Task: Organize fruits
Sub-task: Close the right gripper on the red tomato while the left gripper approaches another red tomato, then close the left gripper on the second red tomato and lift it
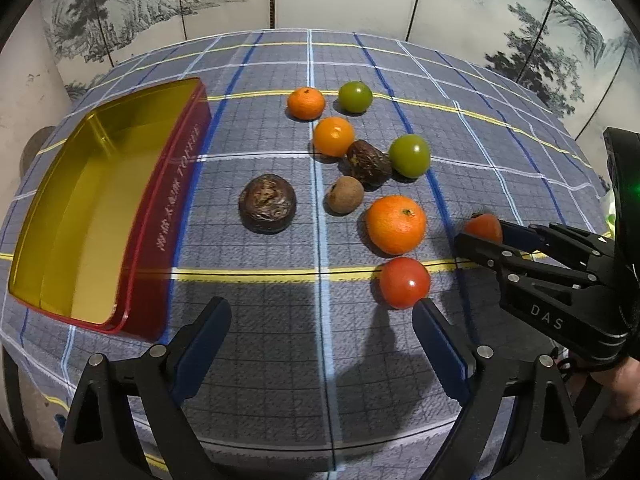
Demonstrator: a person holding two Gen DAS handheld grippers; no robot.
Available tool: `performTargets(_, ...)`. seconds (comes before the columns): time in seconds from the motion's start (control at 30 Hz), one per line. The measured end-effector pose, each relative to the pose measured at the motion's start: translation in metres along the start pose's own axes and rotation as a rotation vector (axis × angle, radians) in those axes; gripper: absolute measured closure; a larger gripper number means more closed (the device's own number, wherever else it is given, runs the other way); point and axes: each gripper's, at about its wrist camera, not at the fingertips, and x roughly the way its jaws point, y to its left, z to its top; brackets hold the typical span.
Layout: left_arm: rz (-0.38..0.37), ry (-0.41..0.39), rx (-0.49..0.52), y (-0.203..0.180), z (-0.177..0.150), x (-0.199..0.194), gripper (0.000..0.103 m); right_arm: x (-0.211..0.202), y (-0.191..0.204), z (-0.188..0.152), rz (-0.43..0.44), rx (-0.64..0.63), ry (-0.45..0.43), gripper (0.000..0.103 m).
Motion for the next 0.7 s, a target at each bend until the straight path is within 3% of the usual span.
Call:
performTargets(0.47,-0.031,0.045,-0.003,-0.009,0.003,0.008,0.015,-0.003,-0.013,-0.002,-0.019,0.007,-0.015,0.075)
performTargets(0.7,-0.047,0.081,-0.014,-0.013,0.006,0.016,0.024,-0.007,-0.039,-0.004,-0.066,0.059,-0.022,0.075)
